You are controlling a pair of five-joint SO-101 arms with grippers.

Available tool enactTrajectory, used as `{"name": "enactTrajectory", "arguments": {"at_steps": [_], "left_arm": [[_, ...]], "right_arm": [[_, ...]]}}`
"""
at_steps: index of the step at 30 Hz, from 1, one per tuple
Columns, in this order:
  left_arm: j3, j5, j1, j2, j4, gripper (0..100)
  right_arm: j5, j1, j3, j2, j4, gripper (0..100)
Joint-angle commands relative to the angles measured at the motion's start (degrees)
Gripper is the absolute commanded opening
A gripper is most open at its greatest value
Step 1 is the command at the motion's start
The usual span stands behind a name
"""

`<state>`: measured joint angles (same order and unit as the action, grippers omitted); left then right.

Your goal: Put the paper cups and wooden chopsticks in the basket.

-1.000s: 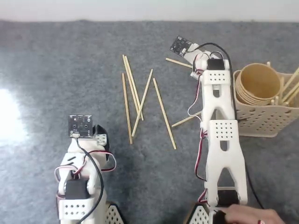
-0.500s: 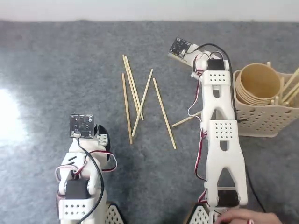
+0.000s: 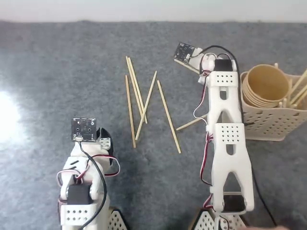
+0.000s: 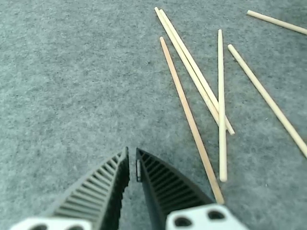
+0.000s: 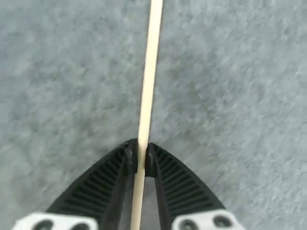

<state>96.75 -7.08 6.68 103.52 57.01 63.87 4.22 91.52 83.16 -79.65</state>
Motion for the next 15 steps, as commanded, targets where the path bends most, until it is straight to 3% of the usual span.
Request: {"name": "enactTrajectory", "arguments": {"at_steps": [1,15], "left_arm": [[-0.3,0.7,-0.4,0.5,-1.1,2],[-0.3,0.7,-0.4,0.5,-1.1,2]], "right_arm": [[0.4,-0.1,5.2,-2.0,-6.3,0.9],[-1.7,5.9,4.8,-12.8,-18.3,0.9]]}}
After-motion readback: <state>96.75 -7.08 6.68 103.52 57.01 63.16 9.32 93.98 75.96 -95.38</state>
